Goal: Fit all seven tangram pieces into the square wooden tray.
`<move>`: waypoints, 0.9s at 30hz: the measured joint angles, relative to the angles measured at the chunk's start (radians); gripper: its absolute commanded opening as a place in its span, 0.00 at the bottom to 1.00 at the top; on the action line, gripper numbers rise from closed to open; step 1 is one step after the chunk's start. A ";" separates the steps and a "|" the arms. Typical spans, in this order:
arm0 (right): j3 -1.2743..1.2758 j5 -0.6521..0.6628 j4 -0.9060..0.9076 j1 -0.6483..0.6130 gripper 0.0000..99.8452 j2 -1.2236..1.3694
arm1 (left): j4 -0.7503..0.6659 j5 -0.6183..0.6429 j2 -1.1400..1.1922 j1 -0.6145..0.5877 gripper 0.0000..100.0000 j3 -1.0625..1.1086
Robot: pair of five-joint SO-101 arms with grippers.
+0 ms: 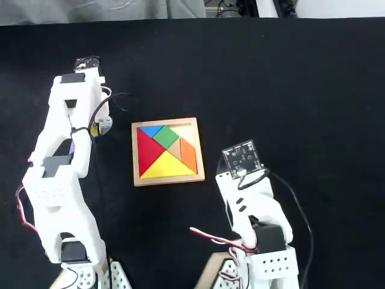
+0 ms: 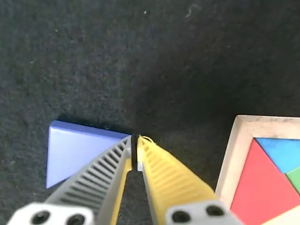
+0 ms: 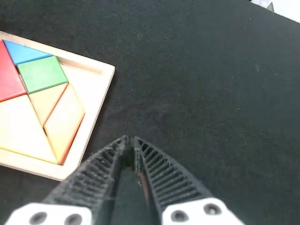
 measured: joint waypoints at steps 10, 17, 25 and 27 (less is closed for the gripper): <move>0.000 0.000 0.000 0.000 0.01 0.000 | 0.000 0.000 0.009 -0.011 0.03 0.000; 0.000 0.000 0.000 0.000 0.01 0.000 | -0.054 0.002 -0.028 -0.012 0.03 -0.046; 0.000 0.000 0.005 0.000 0.01 0.000 | -0.169 0.000 0.020 -0.025 0.03 -0.020; 0.000 0.000 0.005 0.000 0.01 0.000 | -0.149 0.000 0.040 -0.026 0.03 -0.020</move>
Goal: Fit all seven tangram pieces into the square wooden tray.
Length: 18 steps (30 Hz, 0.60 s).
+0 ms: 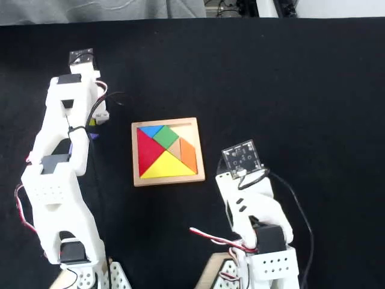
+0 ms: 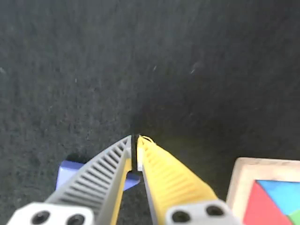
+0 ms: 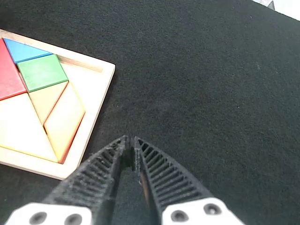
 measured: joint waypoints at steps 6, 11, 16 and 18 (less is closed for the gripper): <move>0.000 0.000 0.000 0.000 0.01 0.000 | 0.086 -0.092 0.020 -0.005 0.03 0.011; 0.000 0.000 0.000 0.000 0.01 0.000 | 0.190 -0.176 0.020 -0.012 0.03 0.011; 0.000 0.000 0.000 0.000 0.01 0.000 | 0.296 -0.296 0.020 -0.063 0.03 0.044; 0.000 0.000 0.000 0.000 0.01 0.000 | 0.327 -0.358 0.009 -0.077 0.03 0.083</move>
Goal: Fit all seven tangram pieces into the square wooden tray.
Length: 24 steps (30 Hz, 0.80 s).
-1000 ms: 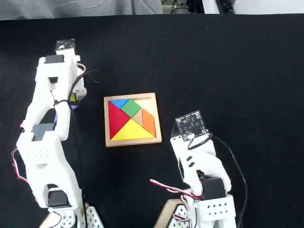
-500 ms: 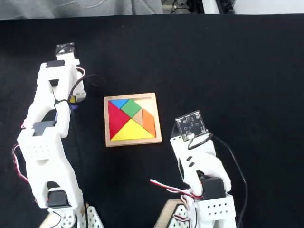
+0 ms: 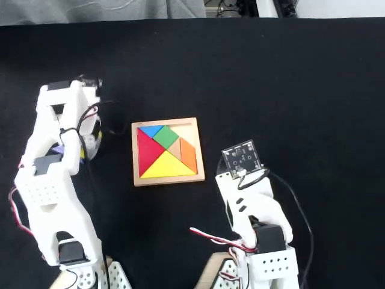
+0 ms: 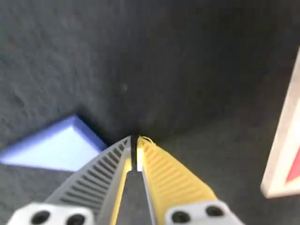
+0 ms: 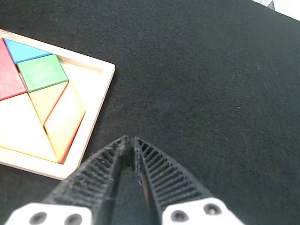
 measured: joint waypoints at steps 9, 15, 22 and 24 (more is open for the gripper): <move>0.000 0.000 0.000 0.000 0.01 0.000 | 0.041 -0.259 -0.330 -0.140 0.03 0.342; 0.000 0.000 0.000 0.000 0.01 0.000 | 0.041 -0.284 -0.770 -0.233 0.03 0.450; 0.000 0.000 0.000 0.000 0.01 0.000 | 0.023 -0.008 -1.020 -0.236 0.16 0.532; 0.000 0.000 0.009 0.000 0.01 0.000 | -0.002 0.089 -1.022 -0.236 0.26 0.545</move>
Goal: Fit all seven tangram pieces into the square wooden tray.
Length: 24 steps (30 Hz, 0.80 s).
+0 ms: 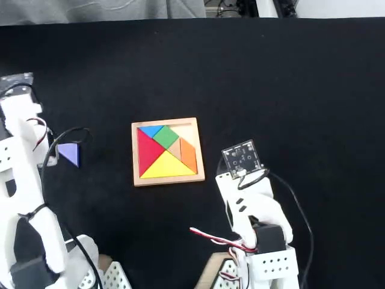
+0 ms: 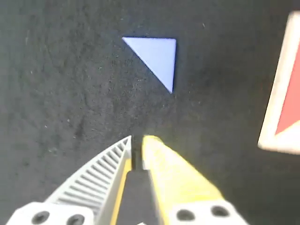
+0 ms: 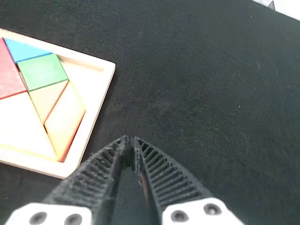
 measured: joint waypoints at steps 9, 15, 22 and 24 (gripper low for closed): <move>0.000 0.000 0.012 0.000 0.01 0.000 | -0.054 0.414 0.069 0.005 0.38 0.017; 0.000 0.041 0.012 0.000 0.01 0.000 | -0.138 0.597 0.196 0.005 0.38 0.018; 0.000 0.074 0.012 0.000 0.01 0.000 | -0.292 0.680 0.431 0.005 0.38 0.018; 0.000 0.074 0.012 0.000 0.01 0.000 | -0.311 0.680 0.476 0.005 0.38 0.018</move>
